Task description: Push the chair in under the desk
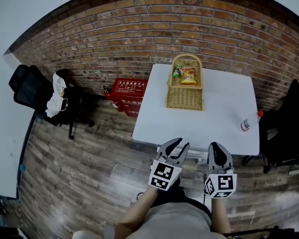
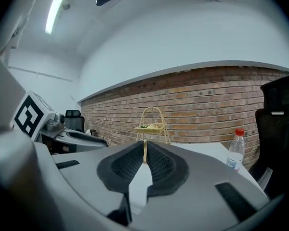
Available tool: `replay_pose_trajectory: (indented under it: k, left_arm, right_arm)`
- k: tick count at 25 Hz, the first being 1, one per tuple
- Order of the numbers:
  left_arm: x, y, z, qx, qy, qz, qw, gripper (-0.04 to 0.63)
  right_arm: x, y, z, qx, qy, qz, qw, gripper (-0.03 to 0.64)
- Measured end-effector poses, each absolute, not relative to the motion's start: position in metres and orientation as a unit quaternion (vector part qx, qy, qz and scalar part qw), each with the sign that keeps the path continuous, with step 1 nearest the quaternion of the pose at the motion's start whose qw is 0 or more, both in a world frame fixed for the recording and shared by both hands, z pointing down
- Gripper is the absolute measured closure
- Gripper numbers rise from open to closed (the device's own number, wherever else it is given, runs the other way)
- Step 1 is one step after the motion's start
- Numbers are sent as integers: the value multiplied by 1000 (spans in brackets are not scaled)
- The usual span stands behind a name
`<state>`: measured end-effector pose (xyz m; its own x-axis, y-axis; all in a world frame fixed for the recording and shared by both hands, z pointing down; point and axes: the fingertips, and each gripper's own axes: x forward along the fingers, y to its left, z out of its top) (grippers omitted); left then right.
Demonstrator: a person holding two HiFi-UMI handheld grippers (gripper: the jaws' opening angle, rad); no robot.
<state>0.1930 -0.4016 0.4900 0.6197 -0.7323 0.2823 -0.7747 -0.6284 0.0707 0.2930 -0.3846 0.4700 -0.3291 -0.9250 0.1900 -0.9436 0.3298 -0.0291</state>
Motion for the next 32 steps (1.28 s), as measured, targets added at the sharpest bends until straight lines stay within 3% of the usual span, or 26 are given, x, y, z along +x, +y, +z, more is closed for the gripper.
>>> replay_pose_trajectory:
  k: [6, 32]
  left_arm:
    - [203, -392, 483, 893, -429, 108, 78, 566]
    - [207, -385, 490, 893, -426, 113, 87, 578]
  right_arm:
    - [292, -382, 474, 578, -809, 73, 81, 597]
    - [286, -374, 479, 572, -813, 74, 80, 601]
